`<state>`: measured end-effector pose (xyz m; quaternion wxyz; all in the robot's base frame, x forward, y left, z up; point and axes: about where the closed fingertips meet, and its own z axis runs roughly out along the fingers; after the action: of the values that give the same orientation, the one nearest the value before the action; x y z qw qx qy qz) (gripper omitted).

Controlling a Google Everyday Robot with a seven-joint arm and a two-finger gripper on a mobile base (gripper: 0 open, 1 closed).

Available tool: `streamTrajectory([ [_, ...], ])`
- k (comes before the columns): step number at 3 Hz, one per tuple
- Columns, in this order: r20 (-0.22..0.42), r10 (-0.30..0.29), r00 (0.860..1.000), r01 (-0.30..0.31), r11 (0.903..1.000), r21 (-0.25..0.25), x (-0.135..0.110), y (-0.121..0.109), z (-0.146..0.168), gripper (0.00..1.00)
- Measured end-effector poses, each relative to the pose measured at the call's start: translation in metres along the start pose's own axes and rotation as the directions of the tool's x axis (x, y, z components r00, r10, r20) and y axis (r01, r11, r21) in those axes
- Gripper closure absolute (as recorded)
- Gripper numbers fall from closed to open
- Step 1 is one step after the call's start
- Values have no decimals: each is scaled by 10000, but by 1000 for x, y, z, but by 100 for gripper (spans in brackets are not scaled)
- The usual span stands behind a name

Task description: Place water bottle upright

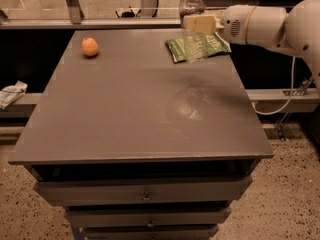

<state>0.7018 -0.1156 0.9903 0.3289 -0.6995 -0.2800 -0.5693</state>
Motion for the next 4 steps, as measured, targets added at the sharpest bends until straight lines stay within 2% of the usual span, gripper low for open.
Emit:
streamTrajectory([
  [1, -424, -236, 9988, 279, 9942, 1040, -8, -4, 3, 100],
  [2, -1075, -587, 9925, 806, 9739, 2122, -21, -2, 1, 100],
  [3, -1539, -681, 9857, 1078, 9577, 2669, -29, 0, -2, 100],
  [4, -1990, -585, 9783, 1169, 9480, 2961, -31, 5, -10, 100],
])
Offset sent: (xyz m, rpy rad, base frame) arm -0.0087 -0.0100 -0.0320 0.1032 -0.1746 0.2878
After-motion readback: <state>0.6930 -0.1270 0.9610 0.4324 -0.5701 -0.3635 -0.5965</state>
